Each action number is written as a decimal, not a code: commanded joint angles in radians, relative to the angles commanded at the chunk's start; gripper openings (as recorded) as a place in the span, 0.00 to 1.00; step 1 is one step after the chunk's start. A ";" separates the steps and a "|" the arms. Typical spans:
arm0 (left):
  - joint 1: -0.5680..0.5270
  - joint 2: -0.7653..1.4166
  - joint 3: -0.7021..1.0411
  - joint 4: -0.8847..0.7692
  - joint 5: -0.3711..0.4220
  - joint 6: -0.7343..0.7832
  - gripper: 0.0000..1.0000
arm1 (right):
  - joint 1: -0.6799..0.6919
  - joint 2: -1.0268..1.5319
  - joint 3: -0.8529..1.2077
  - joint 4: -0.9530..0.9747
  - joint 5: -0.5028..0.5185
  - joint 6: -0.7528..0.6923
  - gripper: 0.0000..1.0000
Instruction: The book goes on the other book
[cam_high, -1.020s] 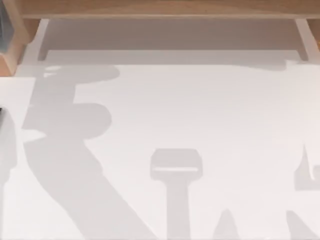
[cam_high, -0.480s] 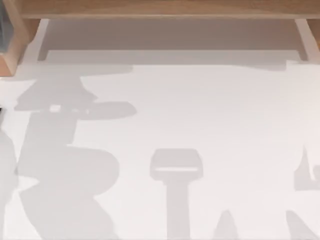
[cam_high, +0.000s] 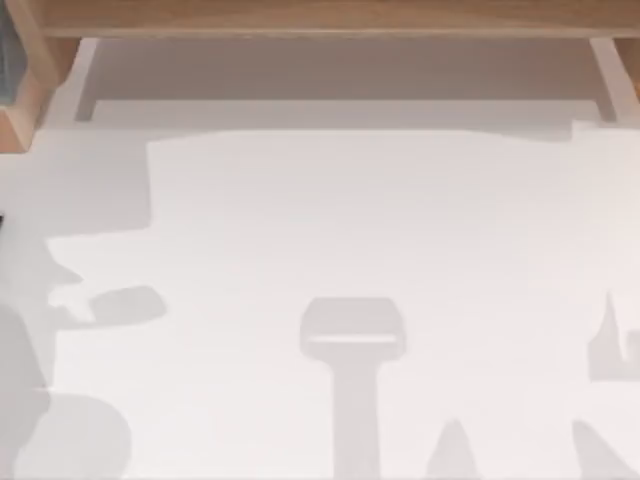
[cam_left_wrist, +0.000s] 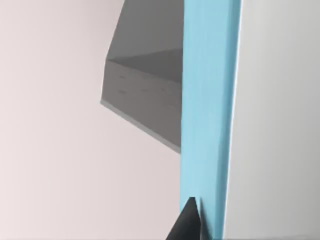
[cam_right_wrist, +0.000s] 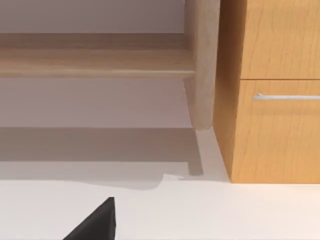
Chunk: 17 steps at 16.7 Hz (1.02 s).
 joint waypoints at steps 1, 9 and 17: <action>0.012 -0.013 -0.046 -0.003 0.005 0.093 0.00 | 0.000 0.000 0.000 0.000 0.000 0.000 1.00; 0.029 -0.003 -0.378 -0.025 0.026 0.611 0.00 | 0.000 0.000 0.000 0.000 0.000 0.000 1.00; 0.027 0.010 -0.442 -0.033 0.028 0.669 0.00 | 0.000 0.000 0.000 0.000 0.000 0.000 1.00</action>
